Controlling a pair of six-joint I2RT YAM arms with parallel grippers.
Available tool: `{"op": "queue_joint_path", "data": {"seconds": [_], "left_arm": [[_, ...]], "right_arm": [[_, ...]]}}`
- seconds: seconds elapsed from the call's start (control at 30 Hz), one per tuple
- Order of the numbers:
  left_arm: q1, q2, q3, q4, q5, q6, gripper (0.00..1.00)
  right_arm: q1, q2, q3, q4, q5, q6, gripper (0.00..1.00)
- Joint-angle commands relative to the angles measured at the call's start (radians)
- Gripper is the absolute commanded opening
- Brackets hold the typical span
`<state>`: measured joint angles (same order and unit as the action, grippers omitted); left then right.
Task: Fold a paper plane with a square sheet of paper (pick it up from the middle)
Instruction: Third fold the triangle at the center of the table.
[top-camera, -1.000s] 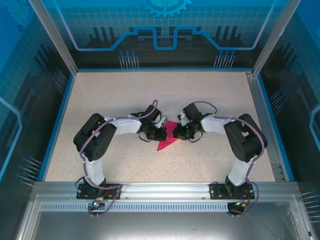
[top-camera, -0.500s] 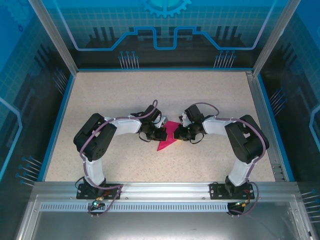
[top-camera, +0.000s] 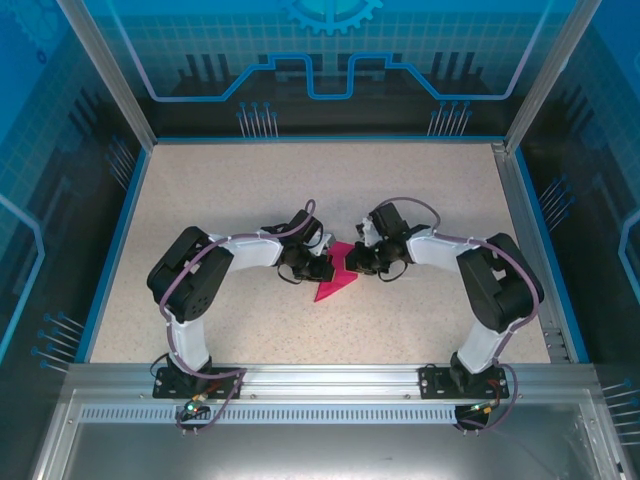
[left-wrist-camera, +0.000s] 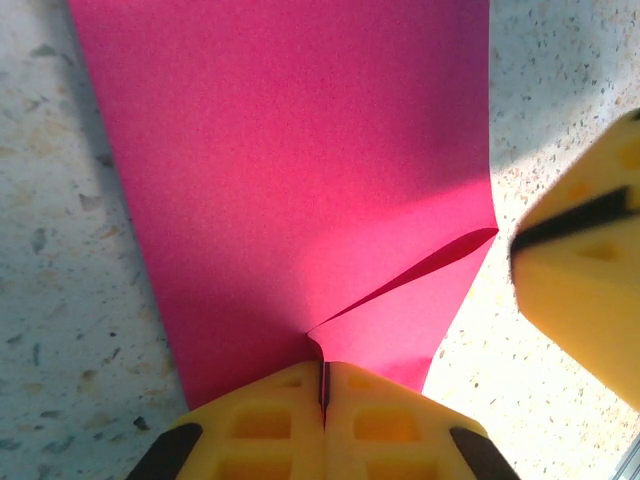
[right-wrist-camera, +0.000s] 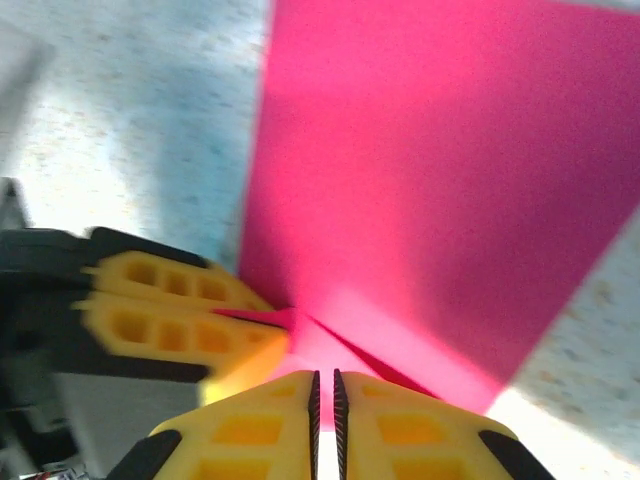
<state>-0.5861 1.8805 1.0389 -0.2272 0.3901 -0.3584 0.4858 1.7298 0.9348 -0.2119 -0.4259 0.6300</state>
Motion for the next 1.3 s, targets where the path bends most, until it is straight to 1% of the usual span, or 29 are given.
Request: {"op": "queue_joint_path", "data": {"seconds": [0.0, 0.23, 0.33, 0.43, 0.5, 0.57, 0.63, 0.77, 0.83, 1.0, 1.1, 1.27], "left_arm": [[0.006, 0.025, -0.002, -0.029, -0.023, 0.017, 0.06], [0.006, 0.016, 0.004, -0.029, -0.023, 0.016, 0.07], [0.006, 0.005, 0.007, -0.034, -0.021, 0.014, 0.10], [0.007, -0.027, 0.014, -0.046, -0.020, 0.006, 0.15], [0.006, -0.060, 0.019, -0.059, -0.028, 0.001, 0.23], [0.007, -0.093, 0.029, -0.082, -0.042, -0.002, 0.27], [0.006, -0.122, 0.038, -0.111, -0.067, -0.012, 0.34], [0.007, -0.189, 0.018, -0.124, -0.090, -0.078, 0.39], [0.002, -0.224, -0.004, -0.110, -0.079, -0.115, 0.38], [-0.030, -0.296, -0.062, -0.072, -0.037, -0.189, 0.27], [-0.045, -0.295, -0.089, -0.044, -0.010, -0.210, 0.24], [-0.053, -0.245, -0.109, 0.029, 0.042, -0.241, 0.22]], "right_arm": [[0.029, 0.007, 0.037, -0.025, -0.013, -0.012, 0.15], [0.046, 0.118, 0.029, -0.009, 0.000, -0.001, 0.14], [0.045, 0.157, 0.028, -0.032, 0.036, -0.006, 0.12], [0.044, 0.168, 0.017, -0.040, 0.056, -0.009, 0.11], [0.045, 0.171, 0.014, -0.048, 0.067, -0.012, 0.11], [0.045, 0.169, 0.012, -0.053, 0.075, -0.012, 0.10], [0.045, 0.166, 0.012, -0.055, 0.076, -0.010, 0.10], [0.045, 0.163, 0.021, -0.068, 0.086, -0.007, 0.10], [0.045, 0.164, 0.022, -0.070, 0.088, -0.006, 0.10], [0.045, 0.162, 0.022, -0.073, 0.090, -0.003, 0.10], [0.045, 0.164, 0.023, -0.075, 0.091, -0.001, 0.10], [0.044, 0.164, 0.022, -0.075, 0.092, -0.001, 0.10]]}}
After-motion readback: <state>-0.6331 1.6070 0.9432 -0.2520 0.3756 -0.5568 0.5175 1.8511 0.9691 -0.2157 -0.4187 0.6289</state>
